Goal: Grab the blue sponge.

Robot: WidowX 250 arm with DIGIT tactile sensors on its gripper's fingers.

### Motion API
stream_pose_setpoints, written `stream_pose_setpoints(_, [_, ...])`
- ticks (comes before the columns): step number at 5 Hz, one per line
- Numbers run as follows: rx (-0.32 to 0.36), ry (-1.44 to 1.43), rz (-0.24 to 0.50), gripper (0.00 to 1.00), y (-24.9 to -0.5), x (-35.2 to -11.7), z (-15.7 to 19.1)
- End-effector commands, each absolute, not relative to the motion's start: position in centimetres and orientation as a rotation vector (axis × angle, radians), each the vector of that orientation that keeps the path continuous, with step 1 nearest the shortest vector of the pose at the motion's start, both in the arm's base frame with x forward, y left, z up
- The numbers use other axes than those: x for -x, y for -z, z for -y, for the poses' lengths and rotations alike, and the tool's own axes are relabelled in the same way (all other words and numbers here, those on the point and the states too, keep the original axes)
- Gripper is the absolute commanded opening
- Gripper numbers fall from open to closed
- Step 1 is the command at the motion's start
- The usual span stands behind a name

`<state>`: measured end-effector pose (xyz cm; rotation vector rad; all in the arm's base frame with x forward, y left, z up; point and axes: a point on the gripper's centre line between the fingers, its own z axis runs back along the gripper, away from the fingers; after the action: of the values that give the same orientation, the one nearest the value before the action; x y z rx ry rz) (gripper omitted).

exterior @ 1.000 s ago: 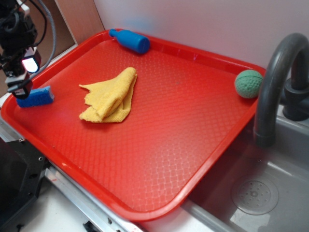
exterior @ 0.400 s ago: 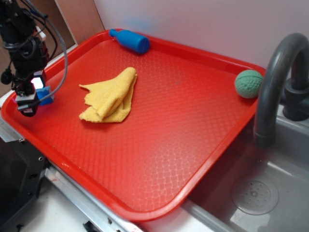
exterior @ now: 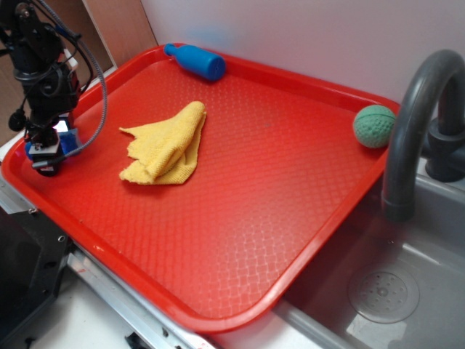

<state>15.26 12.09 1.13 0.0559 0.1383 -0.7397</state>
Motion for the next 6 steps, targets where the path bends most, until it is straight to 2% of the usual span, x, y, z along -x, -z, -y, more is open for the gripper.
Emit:
stream_pose_setpoints(1, [-0.089, 0.76, -0.165, 0.0, -0.6, -15.2, -11.0])
stream_pose_setpoints(2, [-0.135, 0.688, -0.169, 0.0, -1.8, -16.2, -11.0])
stream_pose_setpoints(3, [-0.105, 0.529, -0.084, 0.0, -5.9, -17.7, -10.9])
stream_pose_setpoints(4, [-0.099, 0.278, -0.067, 0.0, -10.8, -19.2, -9.6])
stream_pose_setpoints(5, [-0.073, 0.15, -0.03, 0.0, -14.4, -20.0, -7.1])
stream_pose_setpoints(6, [-0.003, 0.126, 0.057, 0.0, -19.5, -20.4, -3.5])
